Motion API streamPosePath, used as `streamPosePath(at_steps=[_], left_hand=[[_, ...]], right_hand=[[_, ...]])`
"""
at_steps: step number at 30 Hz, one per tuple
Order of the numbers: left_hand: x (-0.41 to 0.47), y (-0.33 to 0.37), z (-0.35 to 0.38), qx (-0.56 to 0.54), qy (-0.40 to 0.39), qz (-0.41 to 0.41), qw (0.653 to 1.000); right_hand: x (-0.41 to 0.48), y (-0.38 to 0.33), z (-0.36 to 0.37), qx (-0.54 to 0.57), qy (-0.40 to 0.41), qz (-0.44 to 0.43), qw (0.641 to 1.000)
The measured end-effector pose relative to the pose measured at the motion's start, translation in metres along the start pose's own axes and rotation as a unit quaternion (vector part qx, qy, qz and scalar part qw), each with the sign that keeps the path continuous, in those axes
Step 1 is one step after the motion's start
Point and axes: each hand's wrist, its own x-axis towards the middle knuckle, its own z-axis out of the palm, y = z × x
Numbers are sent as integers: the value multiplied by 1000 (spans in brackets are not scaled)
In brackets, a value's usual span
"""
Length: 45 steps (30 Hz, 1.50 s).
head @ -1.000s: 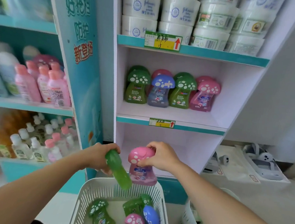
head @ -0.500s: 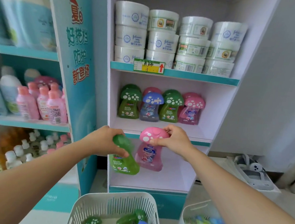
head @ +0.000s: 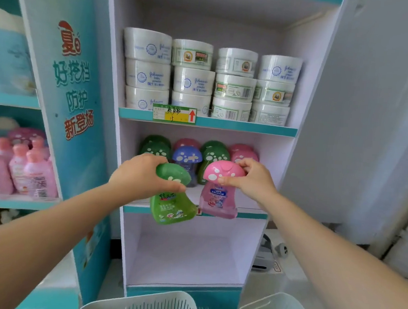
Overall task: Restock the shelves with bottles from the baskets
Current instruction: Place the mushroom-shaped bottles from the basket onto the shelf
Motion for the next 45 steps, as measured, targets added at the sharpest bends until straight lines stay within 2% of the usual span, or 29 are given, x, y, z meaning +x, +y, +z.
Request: streamPosePath(at_steps=[6,8,12,19,29,38,45], left_hand=[[28,12,5,-23,5,11,1000],[37,14,7,-29,7,14,999],[53,18,8,-47,13,14,999],[76,12,18,-45,18,15,999],[92,9,37,-28,11,16,999],[96,24,40,-51,14,27,998],[99,40,49,-52,35,27,998]], right_hand=[[32,12,-11,-43,36,17,998],[42,14,-14,-100,34,15,994],[61,17,-21,-234,40,2,971],[88,23,-23,-377,29,-8,926],[112,40,-16,-415,-50,-11,908],[117,46,-21,-491,-63,-35,868],[108,49,-18,-483,-48,-33,874]])
